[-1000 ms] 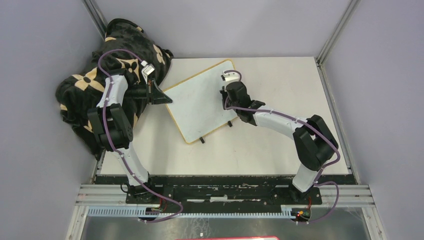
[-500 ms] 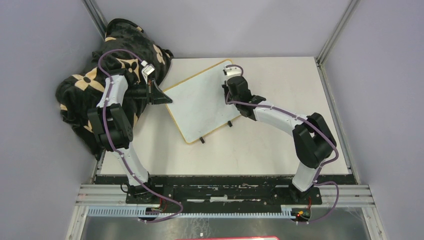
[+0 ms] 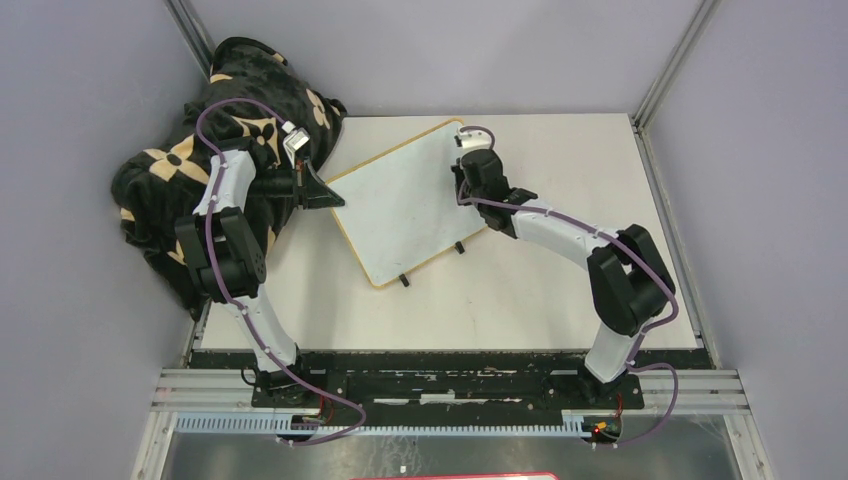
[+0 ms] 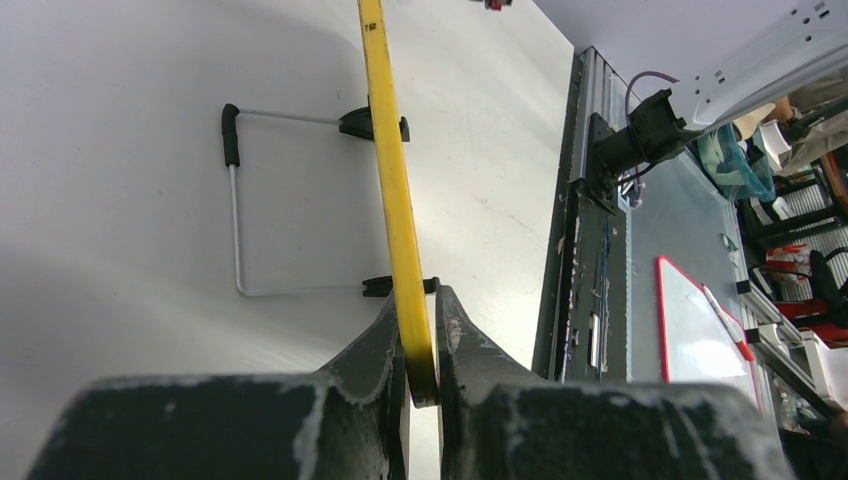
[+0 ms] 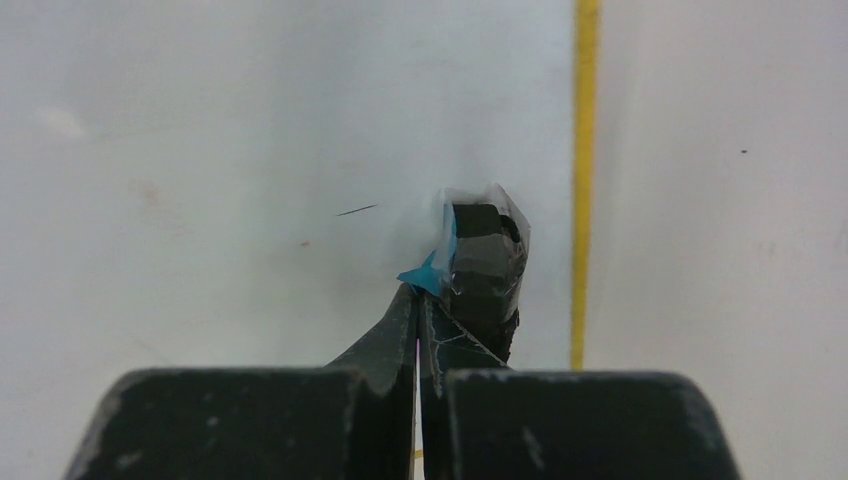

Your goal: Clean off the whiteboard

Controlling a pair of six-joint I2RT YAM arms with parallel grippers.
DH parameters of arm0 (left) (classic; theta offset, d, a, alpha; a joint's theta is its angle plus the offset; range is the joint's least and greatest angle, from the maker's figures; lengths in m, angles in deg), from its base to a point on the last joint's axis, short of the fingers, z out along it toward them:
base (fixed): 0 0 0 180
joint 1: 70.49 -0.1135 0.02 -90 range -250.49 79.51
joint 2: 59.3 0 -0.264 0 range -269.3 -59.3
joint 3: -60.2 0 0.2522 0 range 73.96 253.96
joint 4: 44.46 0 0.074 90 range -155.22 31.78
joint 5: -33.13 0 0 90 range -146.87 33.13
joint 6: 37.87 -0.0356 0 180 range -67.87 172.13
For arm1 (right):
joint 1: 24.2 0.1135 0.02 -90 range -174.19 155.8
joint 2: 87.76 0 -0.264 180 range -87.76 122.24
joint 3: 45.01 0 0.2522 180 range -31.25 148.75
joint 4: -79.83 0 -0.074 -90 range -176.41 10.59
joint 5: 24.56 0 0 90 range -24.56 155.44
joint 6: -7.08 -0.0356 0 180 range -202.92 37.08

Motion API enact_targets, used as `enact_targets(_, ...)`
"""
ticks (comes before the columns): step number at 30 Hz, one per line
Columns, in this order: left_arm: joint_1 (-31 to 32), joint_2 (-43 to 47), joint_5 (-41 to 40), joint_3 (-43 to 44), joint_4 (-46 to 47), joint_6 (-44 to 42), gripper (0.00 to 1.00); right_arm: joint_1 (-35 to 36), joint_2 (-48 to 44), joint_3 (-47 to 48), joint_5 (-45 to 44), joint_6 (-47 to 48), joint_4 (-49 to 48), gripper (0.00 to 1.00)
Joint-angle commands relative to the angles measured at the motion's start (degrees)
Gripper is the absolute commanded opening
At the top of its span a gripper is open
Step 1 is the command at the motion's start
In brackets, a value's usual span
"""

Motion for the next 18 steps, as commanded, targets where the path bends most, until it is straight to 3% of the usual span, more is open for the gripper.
enact_targets(1,0.98,1.73,-3.65,-0.41,0.42,-2.93,0.03,5.46,-1.17,0.85,4.07,-1.51,-3.27,0.01)
enact_targets(11,0.95,2.13,-3.56,-0.46,0.45,-2.76,0.03,18.34,4.32,9.12,6.9,-0.38,-2.91,0.01)
enact_targets(18,0.93,2.66,-3.73,-0.83,0.45,-2.93,0.03,19.74,8.19,14.58,0.87,2.13,1.61,0.01)
